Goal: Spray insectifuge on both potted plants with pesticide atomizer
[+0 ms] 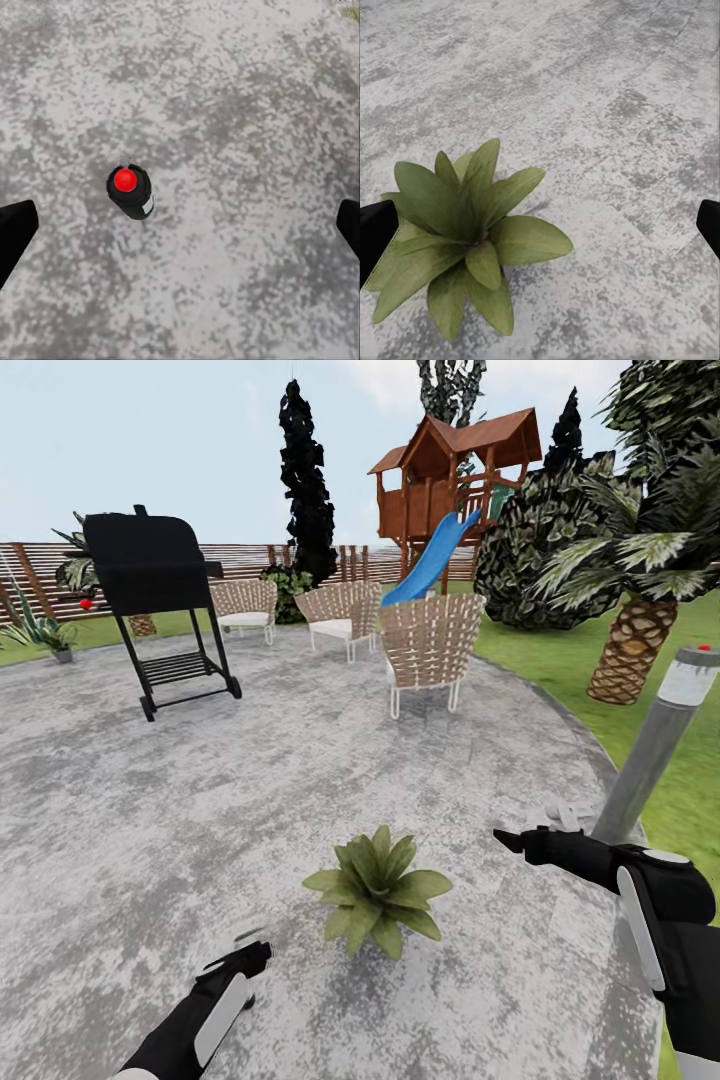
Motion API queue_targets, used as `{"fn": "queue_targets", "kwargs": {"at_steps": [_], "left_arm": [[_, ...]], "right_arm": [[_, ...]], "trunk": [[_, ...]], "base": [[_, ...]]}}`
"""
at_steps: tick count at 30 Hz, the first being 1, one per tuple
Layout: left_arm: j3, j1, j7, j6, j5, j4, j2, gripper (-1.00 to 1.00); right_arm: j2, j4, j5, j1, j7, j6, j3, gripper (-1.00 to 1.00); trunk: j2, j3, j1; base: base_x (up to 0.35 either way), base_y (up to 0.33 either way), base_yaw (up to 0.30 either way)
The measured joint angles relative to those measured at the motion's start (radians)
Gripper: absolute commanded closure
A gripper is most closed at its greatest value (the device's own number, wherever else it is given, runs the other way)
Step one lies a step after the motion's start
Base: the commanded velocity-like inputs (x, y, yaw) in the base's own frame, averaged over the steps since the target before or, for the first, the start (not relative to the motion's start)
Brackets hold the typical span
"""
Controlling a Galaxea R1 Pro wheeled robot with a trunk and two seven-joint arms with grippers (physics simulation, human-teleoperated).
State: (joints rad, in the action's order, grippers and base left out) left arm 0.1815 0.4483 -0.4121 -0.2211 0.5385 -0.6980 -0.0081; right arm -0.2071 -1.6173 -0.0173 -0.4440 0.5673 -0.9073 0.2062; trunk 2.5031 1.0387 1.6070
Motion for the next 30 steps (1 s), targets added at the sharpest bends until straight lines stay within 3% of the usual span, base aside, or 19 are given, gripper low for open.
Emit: {"fn": "queue_targets", "kwargs": {"at_steps": [7,12,16,22,25,30], "left_arm": [[0.000,-0.001,0.009,0.000,0.004,0.001,0.004,-1.00],[-0.002,0.000,-0.008,0.006,0.006,-0.013,-0.003,-1.00],[-0.001,0.004,-0.028,0.004,0.007,-0.038,-0.003,-1.00],[0.000,0.081,-0.037,-0.060,-0.003,-0.055,-0.002,-1.00],[0.001,0.145,-0.040,-0.094,-0.006,-0.049,0.004,-1.00],[0.003,0.182,-0.039,-0.105,-0.006,-0.044,0.005,-1.00]], "right_arm": [[0.000,0.000,0.000,0.000,0.000,0.000,0.000,-1.00],[-0.001,0.000,0.000,0.000,0.000,0.001,0.000,-1.00],[-0.001,0.000,0.000,0.000,0.000,0.001,0.000,-1.00],[-0.002,0.000,-0.001,-0.006,0.000,0.001,0.002,-1.00],[-0.002,0.000,0.000,-0.008,0.000,0.001,0.003,-1.00],[-0.001,0.000,0.000,-0.007,0.000,0.002,0.003,-1.00]], "trunk": [[0.000,0.000,0.000],[0.000,0.000,0.000],[0.001,0.015,0.002],[0.002,0.039,0.005],[0.003,0.050,0.006],[0.004,0.070,0.008]], "base": [[0.000,0.298,-0.004],[0.000,0.083,0.000],[0.000,0.015,0.000],[0.000,0.002,0.000],[0.000,0.000,0.000],[0.000,0.000,0.000]]}}
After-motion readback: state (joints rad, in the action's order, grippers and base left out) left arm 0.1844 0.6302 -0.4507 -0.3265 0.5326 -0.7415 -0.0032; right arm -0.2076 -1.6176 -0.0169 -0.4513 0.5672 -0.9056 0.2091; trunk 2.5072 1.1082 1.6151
